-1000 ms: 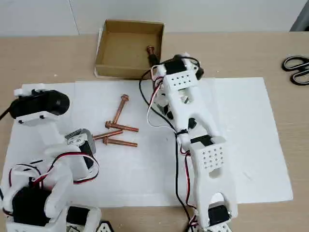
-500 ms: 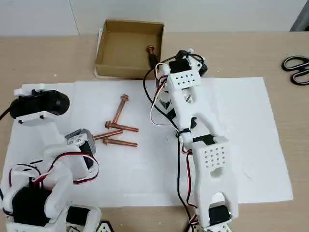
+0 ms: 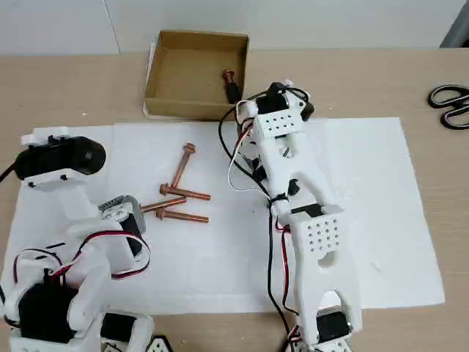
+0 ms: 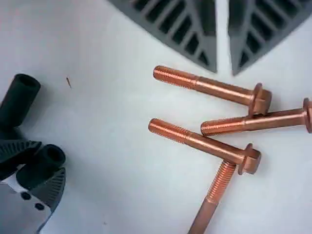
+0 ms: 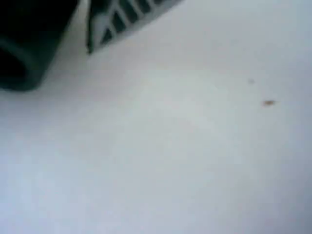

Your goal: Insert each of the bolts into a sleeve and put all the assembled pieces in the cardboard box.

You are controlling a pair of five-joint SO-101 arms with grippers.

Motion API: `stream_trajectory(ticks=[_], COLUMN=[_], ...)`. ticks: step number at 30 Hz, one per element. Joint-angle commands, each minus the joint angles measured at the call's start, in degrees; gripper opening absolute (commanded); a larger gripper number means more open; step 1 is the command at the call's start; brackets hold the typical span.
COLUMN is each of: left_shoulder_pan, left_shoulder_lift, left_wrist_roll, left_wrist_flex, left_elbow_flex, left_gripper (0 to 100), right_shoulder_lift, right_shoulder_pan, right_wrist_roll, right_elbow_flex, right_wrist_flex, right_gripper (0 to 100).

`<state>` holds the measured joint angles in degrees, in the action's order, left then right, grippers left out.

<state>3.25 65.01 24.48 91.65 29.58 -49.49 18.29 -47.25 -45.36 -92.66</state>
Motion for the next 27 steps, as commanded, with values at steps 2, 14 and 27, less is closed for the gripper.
stream_trajectory(ticks=[2, 14, 27], left_shoulder_pan=[-0.18, -0.18, -0.09], left_shoulder_lift=[0.44, 0.44, 0.44], left_wrist_roll=[-0.26, -0.26, -0.26], left_wrist_flex=[-0.53, -0.62, -0.62], left_elbow_flex=[-1.54, -1.54, -1.63], left_gripper=[1, 1, 1], right_shoulder_lift=[-0.31, 2.77, 13.05], right_shoulder_pan=[0.04, 0.31, 2.24], right_wrist_roll=[0.18, 0.70, 7.82], right_elbow_flex=[-0.18, -3.87, -6.33], right_wrist_flex=[0.40, -2.68, -6.20], right_gripper=[0.4, 0.3, 0.3])
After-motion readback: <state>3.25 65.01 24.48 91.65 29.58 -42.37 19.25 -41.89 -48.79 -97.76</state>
